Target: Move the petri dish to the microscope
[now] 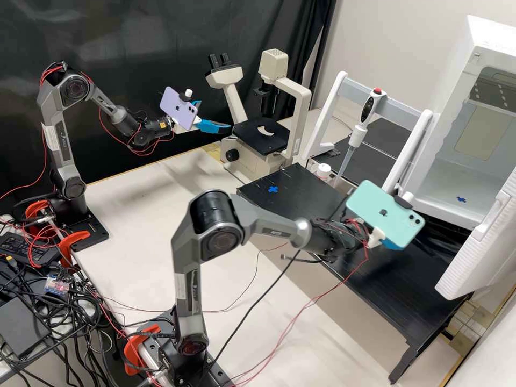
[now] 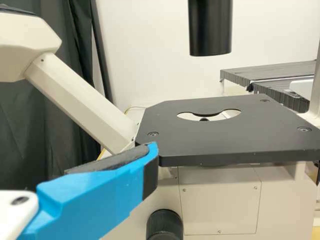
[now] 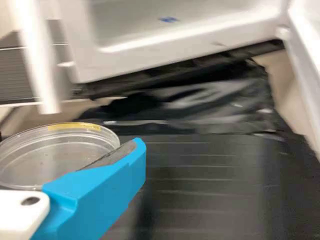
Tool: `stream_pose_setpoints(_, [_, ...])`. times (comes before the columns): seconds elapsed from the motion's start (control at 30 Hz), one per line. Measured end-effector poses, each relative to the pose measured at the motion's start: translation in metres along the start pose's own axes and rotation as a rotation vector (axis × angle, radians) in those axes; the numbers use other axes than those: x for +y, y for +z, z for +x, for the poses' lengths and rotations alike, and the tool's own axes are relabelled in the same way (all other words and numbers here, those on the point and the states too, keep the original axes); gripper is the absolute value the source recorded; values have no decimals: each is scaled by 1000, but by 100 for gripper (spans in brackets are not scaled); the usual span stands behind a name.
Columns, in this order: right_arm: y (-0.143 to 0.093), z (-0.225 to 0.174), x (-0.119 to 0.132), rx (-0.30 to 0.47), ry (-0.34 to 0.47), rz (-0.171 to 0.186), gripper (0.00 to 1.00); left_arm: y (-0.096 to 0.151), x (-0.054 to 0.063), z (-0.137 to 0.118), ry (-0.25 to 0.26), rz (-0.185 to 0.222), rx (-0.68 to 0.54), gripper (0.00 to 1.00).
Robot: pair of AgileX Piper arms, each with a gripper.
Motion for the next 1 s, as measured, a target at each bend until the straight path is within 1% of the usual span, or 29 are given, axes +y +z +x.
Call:
stream_pose_setpoints(0.07, [-6,-11,-10,30,-19,-17,0,0,0,0,0,0,0,100])
stream_pose_setpoints(0.13, [-14,-26,-21,78,-38,-33,0,0,0,0,0,0,0,100])
stream_pose_setpoints(0.23, [-24,-40,-30,119,-46,-47,0,0,0,0,0,0,0,100])
stream_pose_setpoints(0.37, [-40,-58,-47,172,-60,-77,0,0,0,0,0,0,0,100])
stream_pose_setpoints(0.43, [-51,-66,-59,218,-81,-99,0,0,0,0,0,0,0,100])
stream_pose_setpoints(0.5, [-66,-74,-70,269,-102,-129,0,0,0,0,0,0,0,100])
stream_pose_setpoints(0.53, [-71,-76,-74,284,-110,-137,0,0,0,0,0,0,0,100])
stream_pose_setpoints(0.63, [-92,-83,-92,345,-150,-184,0,0,0,0,0,0,0,100])
stream_pose_setpoints(0.67, [-95,-83,-96,351,-161,-193,0,0,0,0,0,0,0,100])
stream_pose_setpoints(0.73, [-108,-84,-108,378,-191,-228,0,0,0,0,0,0,0,100])
stream_pose_setpoints(0.77, [-112,-83,-111,385,-198,-237,0,0,0,0,0,0,0,100])
stream_pose_setpoints(0.87, [-136,-78,-124,416,-234,-273,0,0,0,0,0,0,0,100])
stream_pose_setpoints(0.97, [-155,-68,-134,416,-248,-302,0,0,0,0,0,0,0,100])
stream_pose_setpoints(1.0, [-164,-64,-140,415,-255,-317,0,0,0,0,0,0,0,100])
